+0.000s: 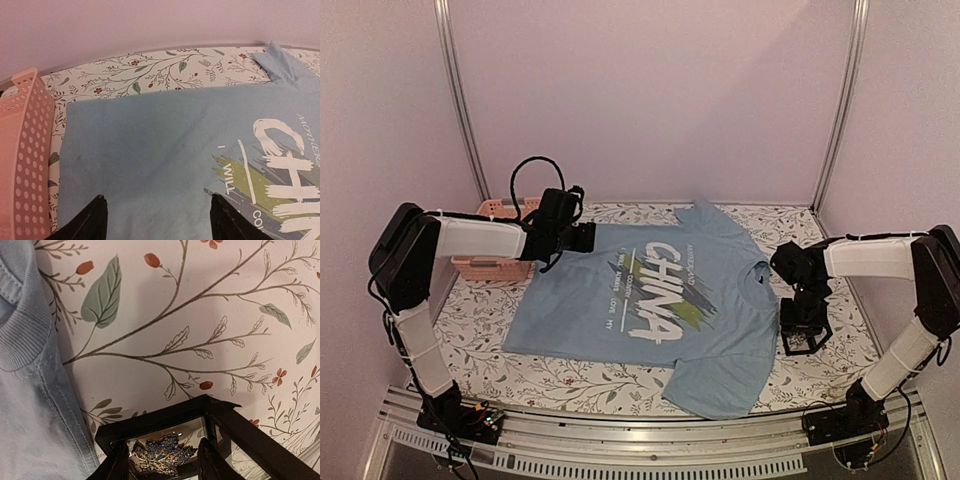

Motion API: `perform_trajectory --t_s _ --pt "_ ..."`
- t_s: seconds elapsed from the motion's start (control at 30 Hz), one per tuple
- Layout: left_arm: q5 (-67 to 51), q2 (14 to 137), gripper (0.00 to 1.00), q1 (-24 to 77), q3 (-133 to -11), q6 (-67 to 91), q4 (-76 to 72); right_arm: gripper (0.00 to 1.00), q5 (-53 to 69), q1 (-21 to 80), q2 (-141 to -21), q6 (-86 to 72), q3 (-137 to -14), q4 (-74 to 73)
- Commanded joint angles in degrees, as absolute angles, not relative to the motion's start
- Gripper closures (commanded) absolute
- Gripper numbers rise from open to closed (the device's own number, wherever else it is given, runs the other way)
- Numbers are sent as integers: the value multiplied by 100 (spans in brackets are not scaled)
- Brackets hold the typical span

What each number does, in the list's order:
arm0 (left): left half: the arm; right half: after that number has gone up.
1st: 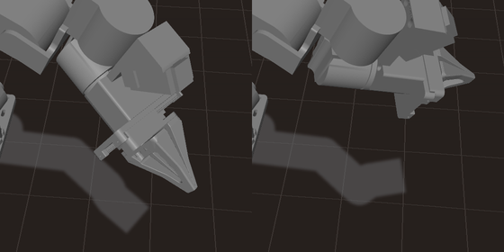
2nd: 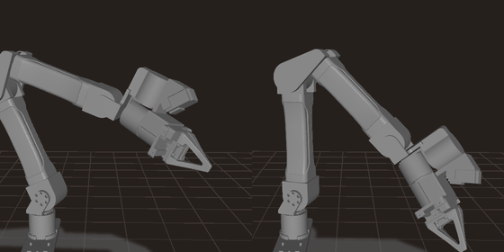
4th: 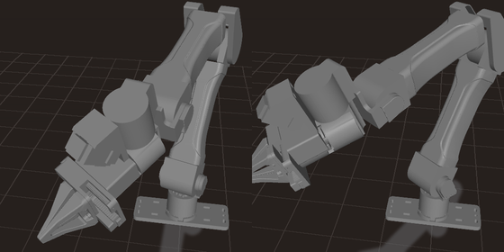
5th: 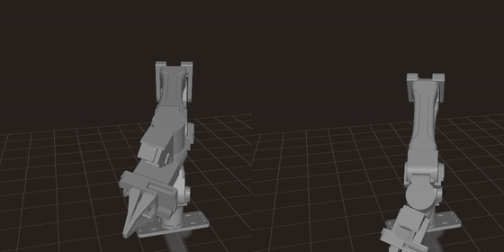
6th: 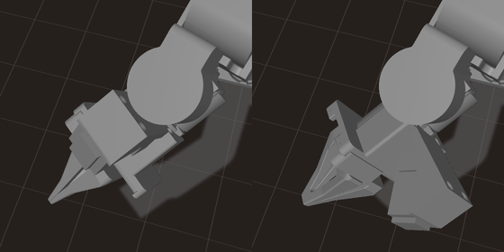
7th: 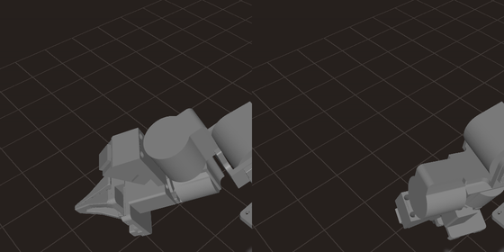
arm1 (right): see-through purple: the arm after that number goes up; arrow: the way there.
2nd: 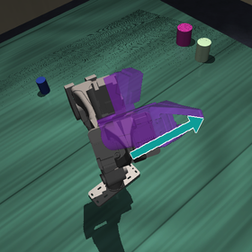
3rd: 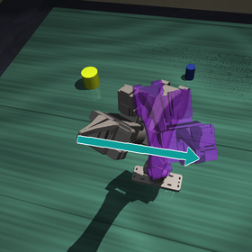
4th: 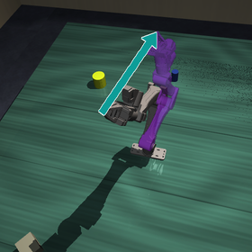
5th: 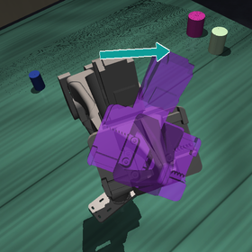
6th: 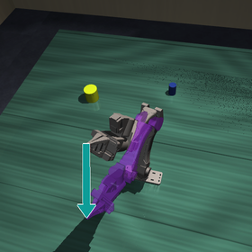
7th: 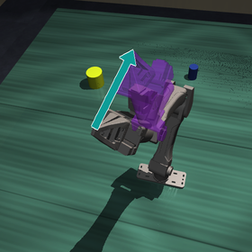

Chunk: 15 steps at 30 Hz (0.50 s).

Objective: Pin the brooch onto the clothing

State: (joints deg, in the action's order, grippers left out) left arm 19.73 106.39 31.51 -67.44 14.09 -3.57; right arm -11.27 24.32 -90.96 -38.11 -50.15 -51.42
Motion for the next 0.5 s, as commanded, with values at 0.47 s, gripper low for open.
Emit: perform_trajectory --t_s 0.47 --pt "1935 10661 30 3188 -6829 1349 -299 62 -601 2394 -9011 -3574 -4609 -4818"
